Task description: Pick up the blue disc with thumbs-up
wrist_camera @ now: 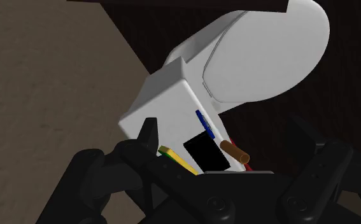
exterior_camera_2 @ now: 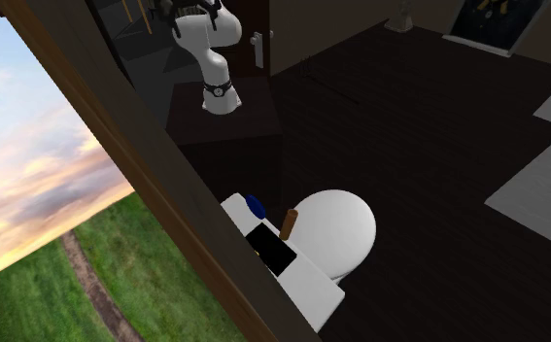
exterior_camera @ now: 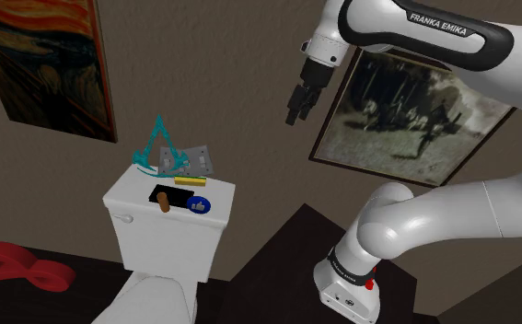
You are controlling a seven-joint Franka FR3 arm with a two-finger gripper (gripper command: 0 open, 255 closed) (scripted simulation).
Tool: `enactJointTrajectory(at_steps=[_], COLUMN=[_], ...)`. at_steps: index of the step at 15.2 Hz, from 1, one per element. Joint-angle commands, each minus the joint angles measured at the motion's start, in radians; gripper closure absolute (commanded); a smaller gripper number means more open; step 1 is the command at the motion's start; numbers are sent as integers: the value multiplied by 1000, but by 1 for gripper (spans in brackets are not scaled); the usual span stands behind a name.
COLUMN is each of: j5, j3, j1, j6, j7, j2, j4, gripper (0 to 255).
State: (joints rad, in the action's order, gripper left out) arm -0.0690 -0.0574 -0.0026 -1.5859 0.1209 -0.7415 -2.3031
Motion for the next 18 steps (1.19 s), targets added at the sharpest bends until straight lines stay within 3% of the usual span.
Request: enactJointTrajectory(at_steps=[1, 10, 18], j5=[0, -8, -35], j3=[0, -2, -7], j1=[0, 44, 94], j6=[0, -354, -676], j7=[0, 107, 212], j2=[0, 134, 364], j4=[0, -185, -247], gripper=[0, 0, 0])
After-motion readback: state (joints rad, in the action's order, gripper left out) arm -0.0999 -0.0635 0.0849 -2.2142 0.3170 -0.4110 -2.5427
